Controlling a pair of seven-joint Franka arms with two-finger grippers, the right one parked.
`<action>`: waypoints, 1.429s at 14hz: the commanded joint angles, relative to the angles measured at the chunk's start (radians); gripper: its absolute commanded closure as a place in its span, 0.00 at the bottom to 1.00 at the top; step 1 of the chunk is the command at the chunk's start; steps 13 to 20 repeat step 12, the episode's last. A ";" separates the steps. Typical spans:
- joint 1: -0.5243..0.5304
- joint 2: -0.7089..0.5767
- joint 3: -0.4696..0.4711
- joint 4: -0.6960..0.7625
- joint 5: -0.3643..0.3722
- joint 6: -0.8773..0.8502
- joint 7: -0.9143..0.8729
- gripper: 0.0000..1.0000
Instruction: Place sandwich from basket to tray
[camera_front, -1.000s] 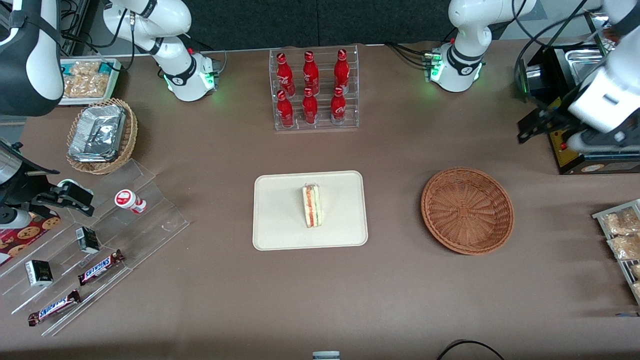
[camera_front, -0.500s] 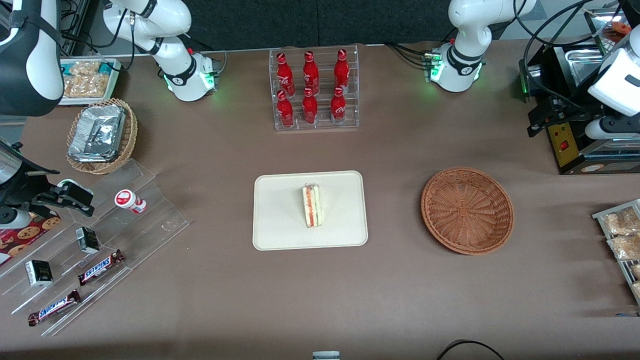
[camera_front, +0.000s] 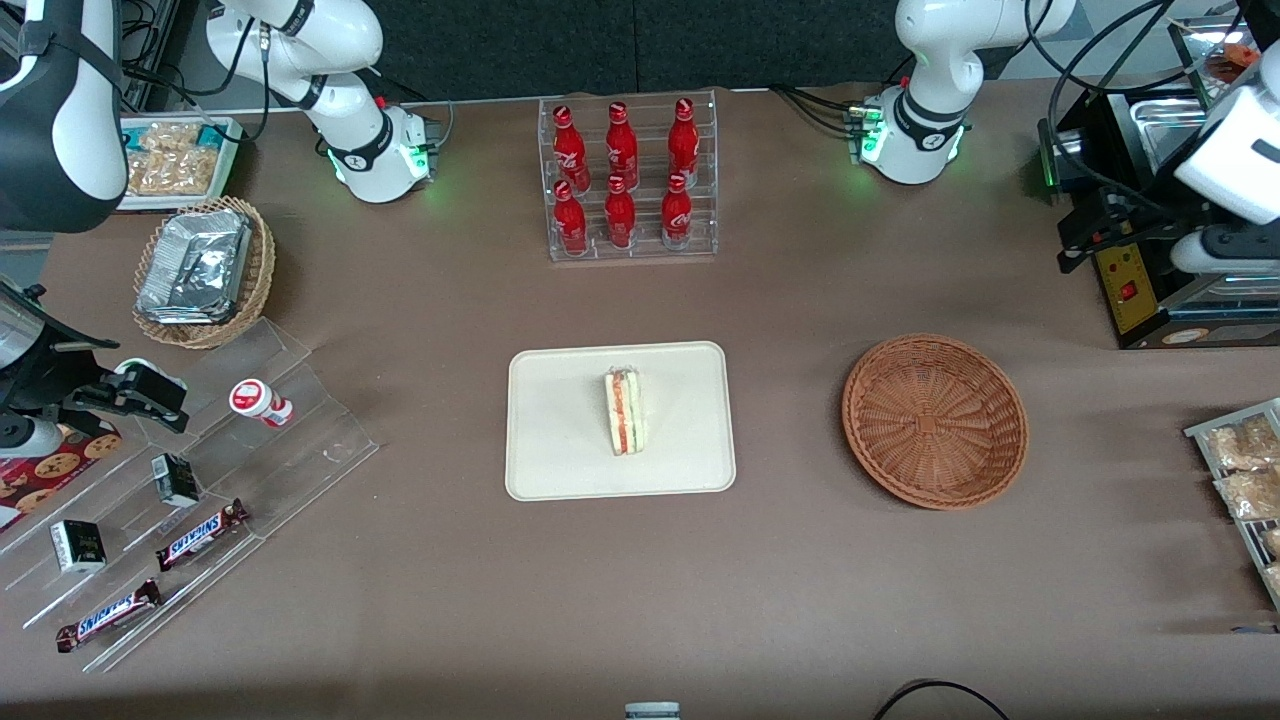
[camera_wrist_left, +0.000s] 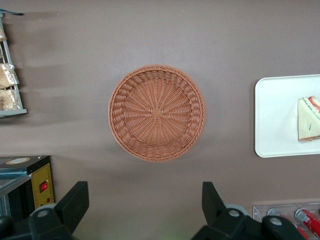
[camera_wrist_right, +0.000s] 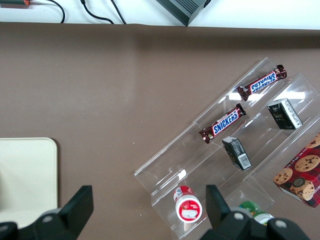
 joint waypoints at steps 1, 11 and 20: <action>-0.019 0.007 0.020 0.039 0.009 -0.051 0.007 0.00; -0.013 0.017 0.020 0.034 0.006 -0.066 0.009 0.00; -0.015 0.017 0.019 0.028 0.006 -0.066 0.001 0.00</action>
